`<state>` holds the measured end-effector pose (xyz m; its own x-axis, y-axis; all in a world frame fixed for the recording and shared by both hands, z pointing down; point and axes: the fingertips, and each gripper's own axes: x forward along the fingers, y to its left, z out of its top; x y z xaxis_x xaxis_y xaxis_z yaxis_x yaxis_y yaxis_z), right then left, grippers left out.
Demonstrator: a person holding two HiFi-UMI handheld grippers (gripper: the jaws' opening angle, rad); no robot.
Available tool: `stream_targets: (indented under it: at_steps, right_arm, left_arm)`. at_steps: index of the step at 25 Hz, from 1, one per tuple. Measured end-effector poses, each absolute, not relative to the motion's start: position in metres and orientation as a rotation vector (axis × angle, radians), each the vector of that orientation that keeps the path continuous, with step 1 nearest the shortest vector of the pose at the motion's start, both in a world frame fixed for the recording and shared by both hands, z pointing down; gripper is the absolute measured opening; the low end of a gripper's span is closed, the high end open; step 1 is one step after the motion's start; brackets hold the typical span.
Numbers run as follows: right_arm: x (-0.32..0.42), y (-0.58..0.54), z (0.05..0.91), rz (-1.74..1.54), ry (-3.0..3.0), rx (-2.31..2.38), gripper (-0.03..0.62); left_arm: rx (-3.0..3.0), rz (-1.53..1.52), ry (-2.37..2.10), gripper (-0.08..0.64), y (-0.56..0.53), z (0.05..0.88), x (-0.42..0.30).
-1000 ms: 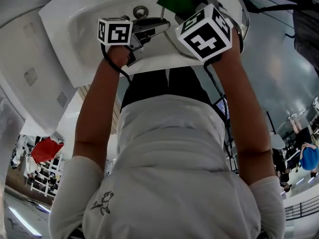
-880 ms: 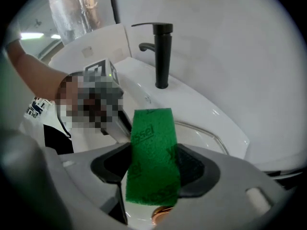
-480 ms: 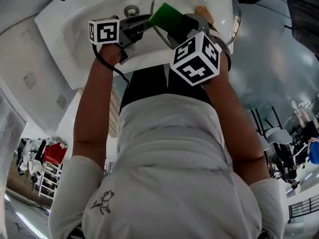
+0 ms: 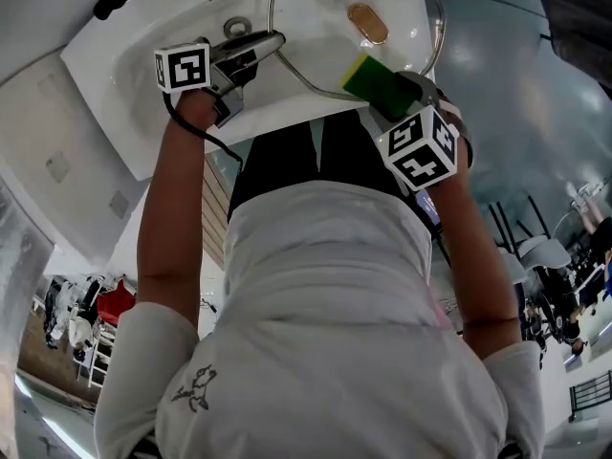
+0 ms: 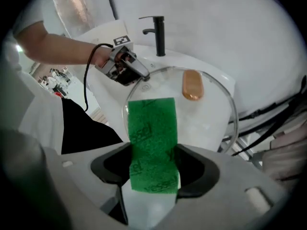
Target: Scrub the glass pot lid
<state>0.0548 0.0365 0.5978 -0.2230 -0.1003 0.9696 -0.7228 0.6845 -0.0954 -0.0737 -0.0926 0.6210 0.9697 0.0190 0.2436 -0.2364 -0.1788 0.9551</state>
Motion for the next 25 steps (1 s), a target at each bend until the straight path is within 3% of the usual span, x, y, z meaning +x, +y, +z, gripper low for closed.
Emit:
stream_targets:
  at_steps: [12, 19, 25]
  right_arm:
    - [0.162, 0.005, 0.592, 0.867, -1.643, 0.875, 0.288]
    - [0.135, -0.091, 0.569, 0.749, -1.760, 0.936, 0.288]
    - [0.102, -0.111, 0.574, 0.710, -1.785, 0.881, 0.288]
  left_arm:
    - [1.752, 0.244, -0.172, 0.103, -0.095, 0.622, -0.074]
    - [1.742, 0.232, -0.167, 0.103, -0.094, 0.620, -0.071]
    - [1.764, 0.243, -0.200, 0.103, -0.098, 0.623, -0.075]
